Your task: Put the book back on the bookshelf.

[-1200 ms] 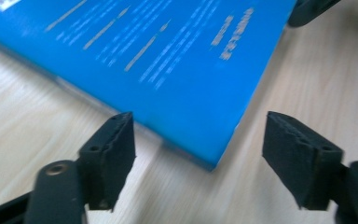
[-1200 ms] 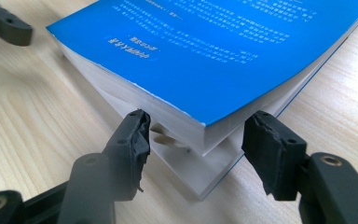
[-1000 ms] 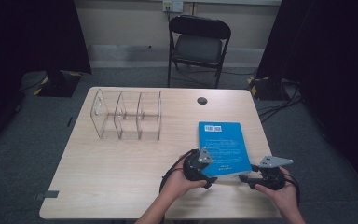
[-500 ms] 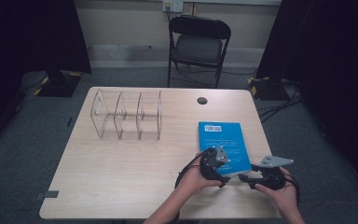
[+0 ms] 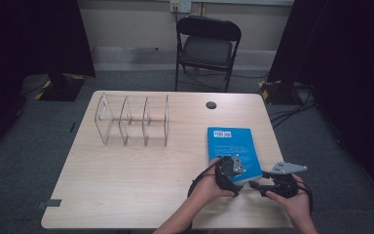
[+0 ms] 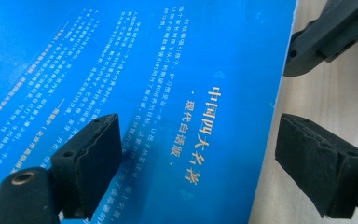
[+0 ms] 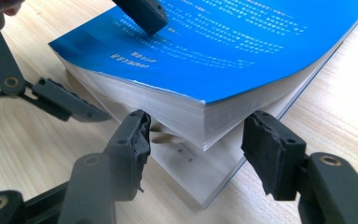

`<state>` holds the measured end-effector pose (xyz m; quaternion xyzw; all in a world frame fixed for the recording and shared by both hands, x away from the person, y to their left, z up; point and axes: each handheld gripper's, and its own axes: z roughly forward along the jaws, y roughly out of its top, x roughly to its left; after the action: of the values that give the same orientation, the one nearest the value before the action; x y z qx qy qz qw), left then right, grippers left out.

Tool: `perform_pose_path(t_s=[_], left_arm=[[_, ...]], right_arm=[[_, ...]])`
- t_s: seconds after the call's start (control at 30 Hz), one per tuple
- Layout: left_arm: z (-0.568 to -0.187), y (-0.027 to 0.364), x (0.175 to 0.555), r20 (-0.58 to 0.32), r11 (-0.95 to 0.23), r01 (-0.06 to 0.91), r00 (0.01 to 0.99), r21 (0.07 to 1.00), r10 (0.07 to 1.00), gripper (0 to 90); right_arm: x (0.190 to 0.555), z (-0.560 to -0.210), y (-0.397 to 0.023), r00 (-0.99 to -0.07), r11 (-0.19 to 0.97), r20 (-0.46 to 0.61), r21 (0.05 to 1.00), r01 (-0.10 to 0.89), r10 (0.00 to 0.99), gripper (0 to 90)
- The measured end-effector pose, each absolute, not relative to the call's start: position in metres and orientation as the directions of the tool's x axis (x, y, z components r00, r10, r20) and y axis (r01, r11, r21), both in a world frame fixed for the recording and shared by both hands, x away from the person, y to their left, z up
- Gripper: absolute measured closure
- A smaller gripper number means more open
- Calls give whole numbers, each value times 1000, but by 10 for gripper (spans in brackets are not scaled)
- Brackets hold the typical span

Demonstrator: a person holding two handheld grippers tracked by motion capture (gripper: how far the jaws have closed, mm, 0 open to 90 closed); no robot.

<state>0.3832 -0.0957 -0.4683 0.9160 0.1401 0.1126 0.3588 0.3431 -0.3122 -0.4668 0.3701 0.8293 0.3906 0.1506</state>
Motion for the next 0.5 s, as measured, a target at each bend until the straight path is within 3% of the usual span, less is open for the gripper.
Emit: perform_pose_path(t_s=[0.5], left_arm=[[-472, -96, 383, 138, -678, 170, 917, 715, 375, 207]], right_arm=[[343, -469, -313, -679, 420, 41, 758, 499, 733, 418]])
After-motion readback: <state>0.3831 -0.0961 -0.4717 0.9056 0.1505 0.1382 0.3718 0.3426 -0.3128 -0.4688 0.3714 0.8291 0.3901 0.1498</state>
